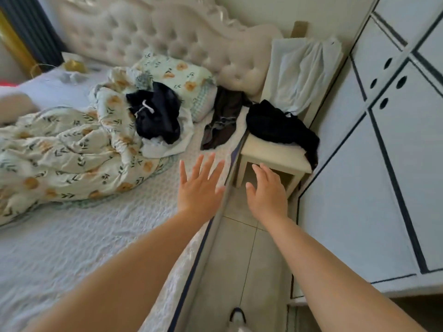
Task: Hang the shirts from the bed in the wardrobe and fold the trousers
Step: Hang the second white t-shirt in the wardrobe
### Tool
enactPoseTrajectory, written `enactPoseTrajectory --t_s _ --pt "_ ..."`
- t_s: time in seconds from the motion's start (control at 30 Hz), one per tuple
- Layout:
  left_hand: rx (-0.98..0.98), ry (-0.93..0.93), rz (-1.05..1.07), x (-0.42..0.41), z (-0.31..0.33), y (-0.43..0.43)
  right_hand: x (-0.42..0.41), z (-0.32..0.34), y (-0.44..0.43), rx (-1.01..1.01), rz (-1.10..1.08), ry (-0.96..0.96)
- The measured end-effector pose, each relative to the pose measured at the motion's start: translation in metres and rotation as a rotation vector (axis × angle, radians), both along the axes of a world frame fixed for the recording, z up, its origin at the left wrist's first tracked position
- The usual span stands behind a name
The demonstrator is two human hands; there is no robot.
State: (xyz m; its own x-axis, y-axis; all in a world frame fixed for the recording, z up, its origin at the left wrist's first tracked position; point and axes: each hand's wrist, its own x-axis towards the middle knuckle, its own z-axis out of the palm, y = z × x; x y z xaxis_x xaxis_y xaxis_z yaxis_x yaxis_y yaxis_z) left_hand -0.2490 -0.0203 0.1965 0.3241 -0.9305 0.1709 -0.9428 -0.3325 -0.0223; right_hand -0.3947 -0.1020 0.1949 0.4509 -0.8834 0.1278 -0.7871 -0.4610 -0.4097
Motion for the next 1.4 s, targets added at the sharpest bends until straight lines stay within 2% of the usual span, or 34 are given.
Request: enactPoseTrajectory --t_s 0.23,0.43,0.63,0.9,1.1,1.4 --pt "0.007 0.059 0.237 0.044 -0.016 -0.043 0.060 -0.001 -0.073 0.065 0.227 0.050" --pt "0.054 0.104 0.356 0.076 -0.026 -0.076 0.107 -0.010 -0.121 0.124 0.316 0.050" --pt "0.086 0.119 0.389 0.135 -0.040 -0.128 0.178 -0.026 -0.178 0.137 0.393 0.086" --pt "0.205 0.216 0.338 0.211 -0.084 -0.201 0.249 -0.070 -0.254 0.202 0.390 0.205" --pt "0.279 0.293 0.296 0.245 -0.133 -0.266 0.281 -0.115 -0.319 0.236 0.441 0.297" --pt "0.357 0.467 0.394 0.273 -0.218 -0.366 0.318 -0.193 -0.424 0.316 0.514 0.418"
